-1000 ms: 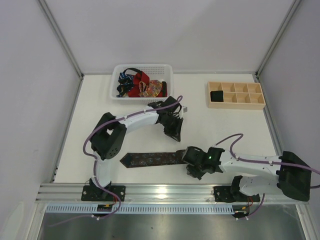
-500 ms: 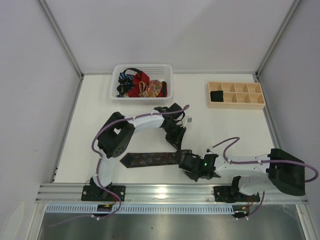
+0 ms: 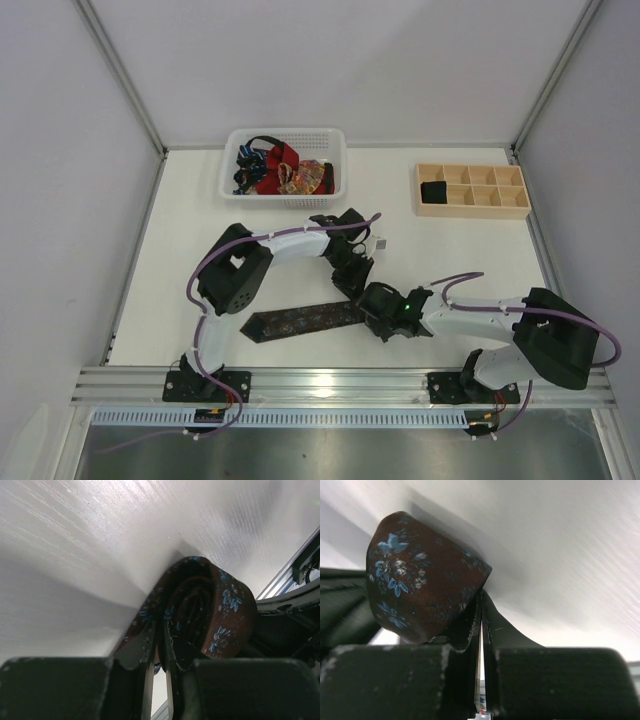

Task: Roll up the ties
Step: Roll the tie

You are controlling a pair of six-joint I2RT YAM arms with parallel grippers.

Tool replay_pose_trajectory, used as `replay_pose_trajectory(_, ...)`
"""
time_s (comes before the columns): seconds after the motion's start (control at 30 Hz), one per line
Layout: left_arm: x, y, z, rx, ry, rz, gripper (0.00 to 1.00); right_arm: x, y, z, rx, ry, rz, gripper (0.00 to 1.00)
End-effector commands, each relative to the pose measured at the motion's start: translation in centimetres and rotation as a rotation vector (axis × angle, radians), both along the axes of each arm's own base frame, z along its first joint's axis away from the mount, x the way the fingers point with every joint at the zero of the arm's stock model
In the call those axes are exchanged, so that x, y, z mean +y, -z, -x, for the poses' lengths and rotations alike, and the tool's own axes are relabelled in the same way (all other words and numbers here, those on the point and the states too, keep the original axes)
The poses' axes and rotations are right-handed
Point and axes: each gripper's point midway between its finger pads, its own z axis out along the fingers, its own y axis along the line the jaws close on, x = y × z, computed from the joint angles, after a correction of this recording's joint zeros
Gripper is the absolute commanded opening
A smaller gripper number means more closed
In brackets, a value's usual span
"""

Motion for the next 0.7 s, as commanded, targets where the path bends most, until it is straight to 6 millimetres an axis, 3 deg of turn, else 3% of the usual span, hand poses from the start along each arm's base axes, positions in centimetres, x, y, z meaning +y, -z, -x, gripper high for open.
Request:
replay_pose_trajectory(0.0,-0.8,-1.2,0.4,-0.003,0.048,0.060,0.17,-2.7,2.0,-1.4,0.064,0.375,-0.004,0.00)
replay_pose_trajectory(0.13,-0.4,-1.2,-0.2,-0.033,0.035,0.027,0.17,-2.5,1.4,-1.4,0.073,0.344,0.010,0.00)
replay_pose_trajectory(0.27,1.0,-1.2,-3.7,-0.131,-0.066,-0.084,0.19,-3.0,0.6,-0.3,0.090,0.295,0.021,0.00)
replay_pose_trajectory(0.33,1.8,-2.1,-6.0,-0.156,-0.158,-0.099,0.24,-3.2,-0.2,0.1,0.084,0.241,0.032,0.00)
replay_pose_trajectory(0.4,3.1,-3.1,-8.7,-0.199,-0.258,-0.124,0.36,-3.0,-1.1,0.0,0.068,0.182,0.029,0.00)
replay_pose_trajectory(0.5,4.4,-4.6,-10.9,-0.214,-0.338,-0.108,0.40,-3.6,-2.0,-0.1,0.049,0.043,0.079,0.00)
replay_pose_trajectory(0.6,5.9,-6.1,-11.7,-0.223,-0.385,-0.104,0.42,-4.8,-3.3,-1.5,-0.013,-0.150,0.126,0.00)
replay_pose_trajectory(0.63,6.2,-7.2,-11.4,-0.232,-0.392,-0.091,0.42,-5.3,-4.4,-2.0,-0.047,-0.184,0.136,0.00)
replay_pose_trajectory(0.67,6.8,-7.0,-10.6,-0.212,-0.396,-0.102,0.42,-6.3,-4.9,-2.6,-0.078,-0.266,0.187,0.00)
